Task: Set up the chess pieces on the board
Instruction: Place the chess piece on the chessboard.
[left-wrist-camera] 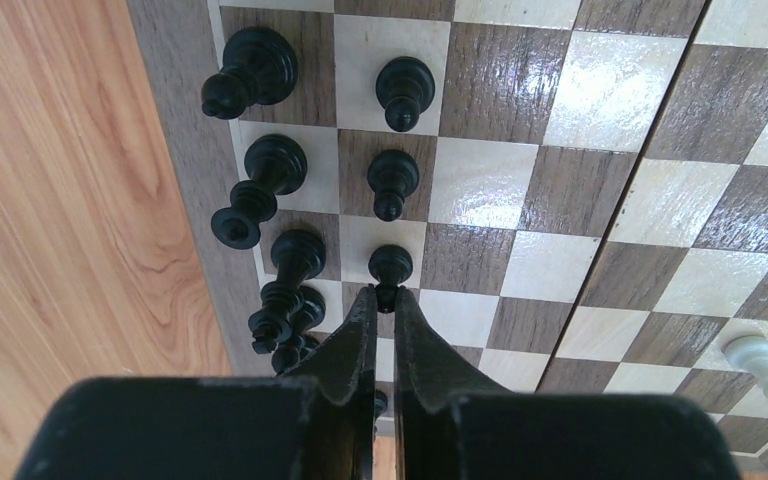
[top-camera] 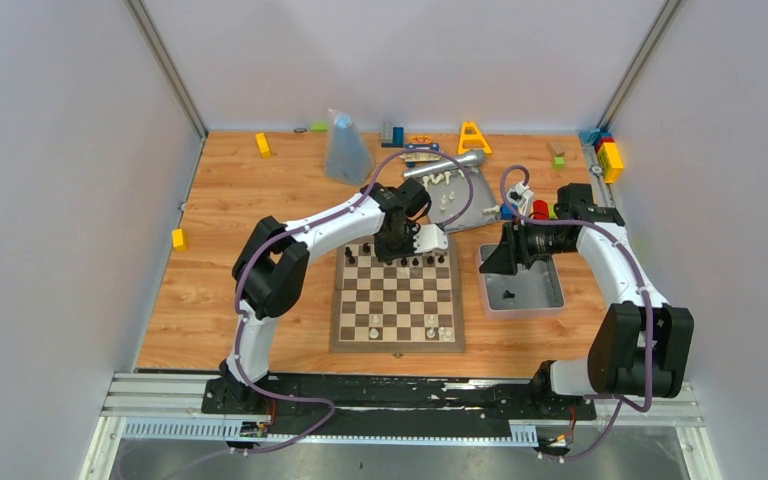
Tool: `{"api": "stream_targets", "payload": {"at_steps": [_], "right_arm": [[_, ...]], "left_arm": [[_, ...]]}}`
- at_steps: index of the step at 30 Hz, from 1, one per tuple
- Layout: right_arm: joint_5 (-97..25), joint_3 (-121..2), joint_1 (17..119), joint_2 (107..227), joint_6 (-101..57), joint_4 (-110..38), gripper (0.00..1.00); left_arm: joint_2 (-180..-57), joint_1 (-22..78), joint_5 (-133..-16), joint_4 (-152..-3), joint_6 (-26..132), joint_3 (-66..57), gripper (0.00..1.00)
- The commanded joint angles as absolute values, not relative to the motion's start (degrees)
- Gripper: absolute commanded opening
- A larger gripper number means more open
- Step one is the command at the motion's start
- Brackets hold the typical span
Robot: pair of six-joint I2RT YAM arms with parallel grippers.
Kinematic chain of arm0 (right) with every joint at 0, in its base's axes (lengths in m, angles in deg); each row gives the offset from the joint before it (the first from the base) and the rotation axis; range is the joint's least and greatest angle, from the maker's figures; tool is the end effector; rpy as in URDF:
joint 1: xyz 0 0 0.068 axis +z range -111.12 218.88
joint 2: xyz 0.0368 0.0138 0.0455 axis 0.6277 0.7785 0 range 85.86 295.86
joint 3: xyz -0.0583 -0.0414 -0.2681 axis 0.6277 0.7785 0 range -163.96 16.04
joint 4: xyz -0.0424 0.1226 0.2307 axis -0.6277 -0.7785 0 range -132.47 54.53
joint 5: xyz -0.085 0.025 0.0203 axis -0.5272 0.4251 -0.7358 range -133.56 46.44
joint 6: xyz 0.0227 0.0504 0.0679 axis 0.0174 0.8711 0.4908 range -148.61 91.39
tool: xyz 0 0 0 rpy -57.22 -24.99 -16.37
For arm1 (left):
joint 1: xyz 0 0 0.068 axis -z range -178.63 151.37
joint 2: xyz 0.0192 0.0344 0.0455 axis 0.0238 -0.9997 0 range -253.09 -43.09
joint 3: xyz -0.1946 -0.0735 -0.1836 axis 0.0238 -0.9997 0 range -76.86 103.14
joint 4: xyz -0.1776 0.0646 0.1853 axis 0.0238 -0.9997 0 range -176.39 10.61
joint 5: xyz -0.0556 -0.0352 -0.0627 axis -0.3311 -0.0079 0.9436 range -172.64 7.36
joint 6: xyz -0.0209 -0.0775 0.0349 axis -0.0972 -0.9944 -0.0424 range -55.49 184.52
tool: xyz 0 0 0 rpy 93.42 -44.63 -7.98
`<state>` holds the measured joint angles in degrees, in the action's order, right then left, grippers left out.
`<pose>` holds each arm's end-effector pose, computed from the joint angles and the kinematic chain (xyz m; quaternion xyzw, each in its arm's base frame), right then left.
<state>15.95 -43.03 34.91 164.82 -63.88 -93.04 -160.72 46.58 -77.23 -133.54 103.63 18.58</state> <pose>0.2512 0.0496 0.2386 -0.2850 0.8163 0.4328 0.2549 0.2999 -0.3126 0.1664 0.6700 0.7313 -0.0532 0.1161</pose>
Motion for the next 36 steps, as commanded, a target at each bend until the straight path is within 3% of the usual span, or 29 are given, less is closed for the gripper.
{"api": "stream_targets", "payload": {"at_steps": [1,18,31,36], "right_arm": [[16.74,-43.07,34.66,163.47,-64.85,-91.38,0.55],[11.42,-42.54,34.49,161.99,-63.17,-90.1,0.55],[-18.31,-41.13,32.77,159.81,-58.38,-80.21,0.55],[-19.36,-40.87,32.82,162.7,-61.32,-79.72,0.55]], "left_arm": [[-161.29,46.24,-77.28,-134.17,103.43,21.14,0.13],[-160.42,46.18,-77.05,-133.95,102.6,21.73,0.35],[-149.5,44.67,-75.02,-132.32,100.19,19.06,0.41],[-143.59,43.7,-74.14,-129.07,99.51,15.66,0.43]]}}
